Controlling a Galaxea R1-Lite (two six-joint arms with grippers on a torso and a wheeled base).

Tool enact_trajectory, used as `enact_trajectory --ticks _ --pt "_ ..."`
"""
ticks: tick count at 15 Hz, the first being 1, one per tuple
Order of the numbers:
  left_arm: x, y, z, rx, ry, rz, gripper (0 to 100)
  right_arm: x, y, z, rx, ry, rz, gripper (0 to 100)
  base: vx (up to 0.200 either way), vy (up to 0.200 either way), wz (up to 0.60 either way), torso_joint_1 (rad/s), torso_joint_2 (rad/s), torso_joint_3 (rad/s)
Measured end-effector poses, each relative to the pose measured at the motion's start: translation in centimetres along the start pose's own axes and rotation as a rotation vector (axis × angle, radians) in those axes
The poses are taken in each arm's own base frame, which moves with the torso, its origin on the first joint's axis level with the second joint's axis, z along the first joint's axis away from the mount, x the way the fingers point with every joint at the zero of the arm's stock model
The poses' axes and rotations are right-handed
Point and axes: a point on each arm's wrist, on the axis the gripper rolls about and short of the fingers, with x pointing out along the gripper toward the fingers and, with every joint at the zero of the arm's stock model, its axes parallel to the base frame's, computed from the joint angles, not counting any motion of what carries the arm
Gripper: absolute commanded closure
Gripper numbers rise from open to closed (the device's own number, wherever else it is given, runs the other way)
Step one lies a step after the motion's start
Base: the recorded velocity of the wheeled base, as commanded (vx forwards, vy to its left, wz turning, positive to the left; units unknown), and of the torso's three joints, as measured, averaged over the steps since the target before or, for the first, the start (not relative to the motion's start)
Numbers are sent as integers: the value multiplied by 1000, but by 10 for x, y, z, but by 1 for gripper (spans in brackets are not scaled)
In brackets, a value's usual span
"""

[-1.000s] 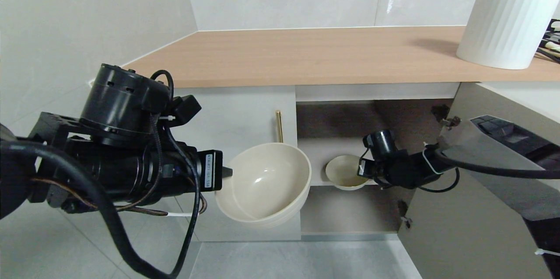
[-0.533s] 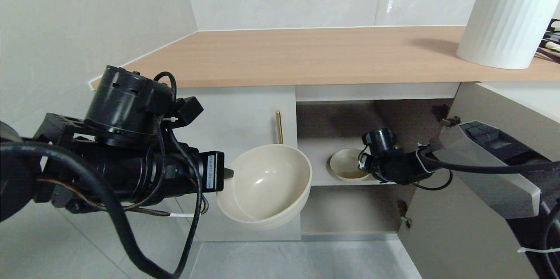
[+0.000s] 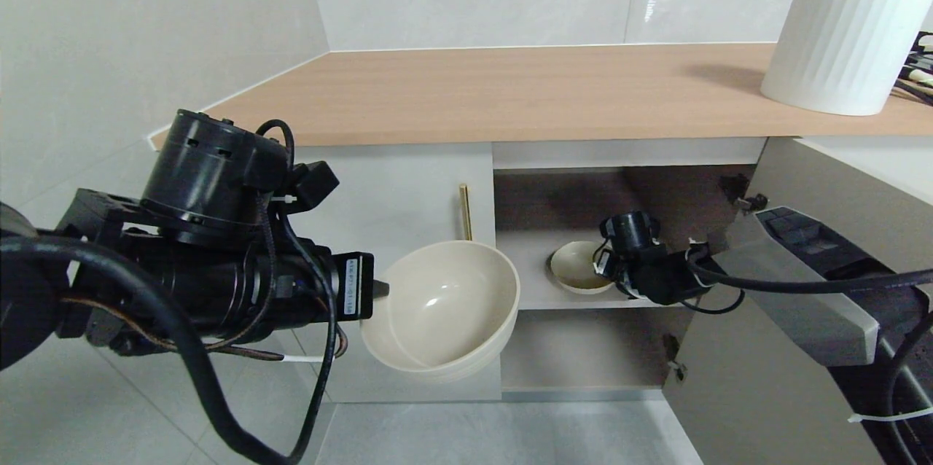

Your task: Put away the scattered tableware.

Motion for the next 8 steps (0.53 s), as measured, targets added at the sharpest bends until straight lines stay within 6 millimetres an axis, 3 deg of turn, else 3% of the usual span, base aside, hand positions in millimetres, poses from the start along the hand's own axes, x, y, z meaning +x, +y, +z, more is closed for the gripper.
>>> enact_trajectory --ticks 5,8 --pt "0 0 0 0 0 0 100 2 0 7 39 -26 -2 0 0 0 0 0 0 0" --pt "2 0 -1 2 7 1 100 -8 -2 12 51 -18 -2 0 0 0 0 0 0 0"
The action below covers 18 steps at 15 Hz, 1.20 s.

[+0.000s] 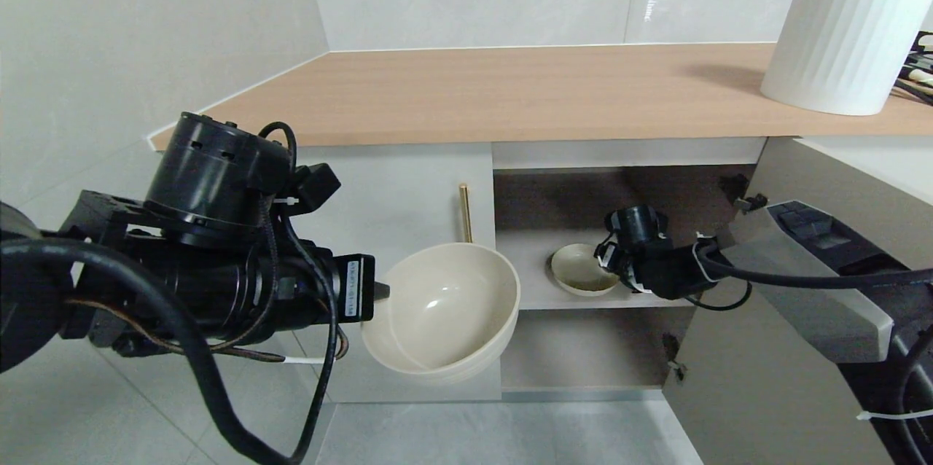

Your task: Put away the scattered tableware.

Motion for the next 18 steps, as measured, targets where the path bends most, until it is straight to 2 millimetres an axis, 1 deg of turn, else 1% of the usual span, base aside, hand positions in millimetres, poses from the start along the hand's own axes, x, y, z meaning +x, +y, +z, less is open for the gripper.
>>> enact_trajectory --ticks 2,4,5,7,9,11,13,15,16,18 --pt "3 0 -1 7 8 0 100 -19 -3 5 -11 50 40 0 0 0 0 0 0 0" --pt "8 -4 0 20 -1 -11 100 -53 -3 13 -47 133 131 0 0 0 0 0 0 0" --pt "12 -5 -1 38 -3 -6 100 -73 -3 19 -72 170 181 0 0 0 0 0 0 0" --pt "24 -8 -7 80 7 20 100 -125 -2 33 -149 234 285 0 0 0 0 0 0 0" --pt "36 -14 -13 103 14 26 100 -176 -5 44 -244 262 365 0 0 0 0 0 0 0" --pt "48 -21 -19 124 0 31 100 -219 -12 51 -318 277 431 0 0 0 0 0 0 0" --pt "63 -29 -28 147 0 27 100 -261 -18 51 -396 321 521 0 0 0 0 0 0 0" --pt "71 -33 -36 164 28 25 100 -291 -22 45 -459 384 596 0 0 0 0 0 0 0" --pt "73 -37 -39 175 40 19 100 -302 -22 41 -486 408 612 0 0 0 0 0 0 0" --pt "74 -44 -45 194 52 5 100 -313 -20 36 -512 424 639 0 0 0 0 0 0 0"
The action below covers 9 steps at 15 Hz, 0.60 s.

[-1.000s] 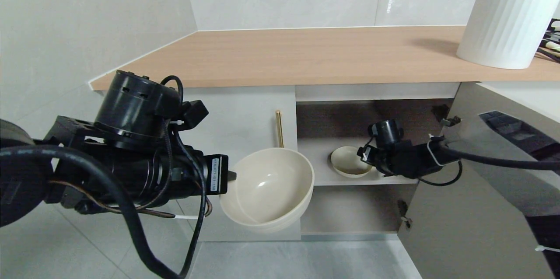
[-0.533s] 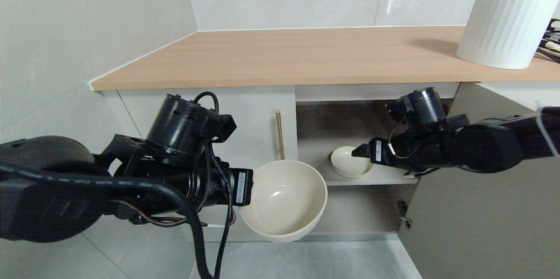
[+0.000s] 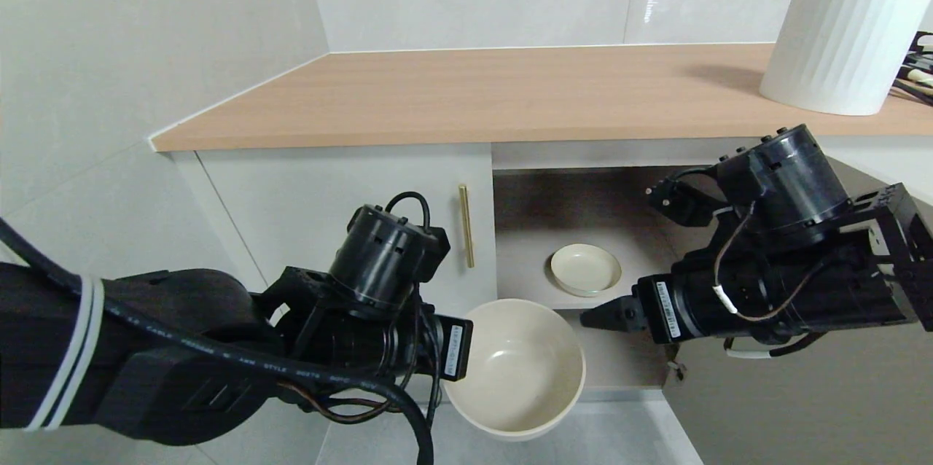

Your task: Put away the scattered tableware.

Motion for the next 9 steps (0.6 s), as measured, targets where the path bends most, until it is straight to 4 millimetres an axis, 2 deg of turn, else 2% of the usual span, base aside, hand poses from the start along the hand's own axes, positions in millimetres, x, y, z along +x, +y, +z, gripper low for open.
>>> enact_trajectory --ticks 9 --pt "-2 -13 -6 30 -2 -8 100 37 11 -15 -26 114 -15 0 0 0 0 0 0 0"
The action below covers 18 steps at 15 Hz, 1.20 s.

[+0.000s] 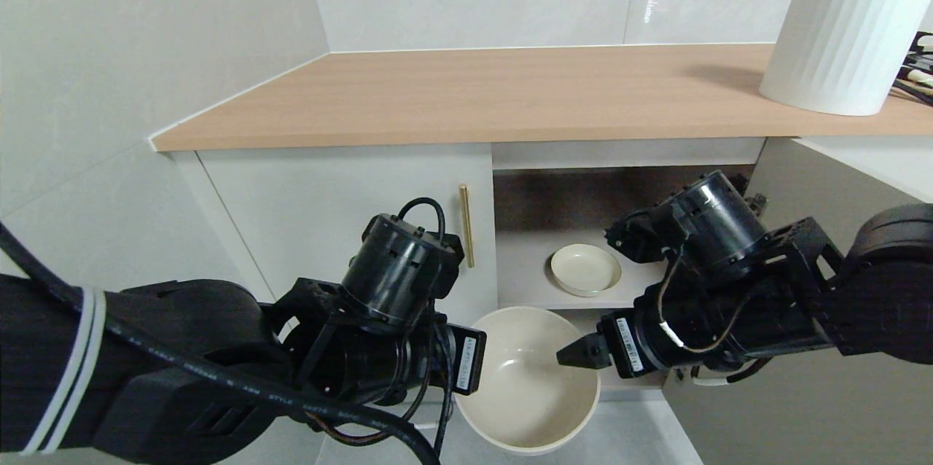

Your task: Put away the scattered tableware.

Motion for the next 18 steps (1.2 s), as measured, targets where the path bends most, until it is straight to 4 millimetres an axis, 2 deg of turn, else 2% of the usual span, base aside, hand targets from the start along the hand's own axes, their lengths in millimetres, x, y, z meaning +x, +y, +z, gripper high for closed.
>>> enact_trajectory --ticks 1,12,13,18 --pt "0 -1 0 2 0 -1 100 3 0 0 1 6 -3 100 0 0 0 0 0 0" --pt "1 -2 -2 7 8 -3 100 19 5 -4 3 35 1 100 0 0 0 0 0 0" --pt "1 -2 -2 7 8 -3 0 19 5 -4 3 36 1 100 0 0 0 0 0 0" --pt "-2 -1 0 5 -11 11 0 20 6 -4 0 39 3 100 0 0 0 0 0 0"
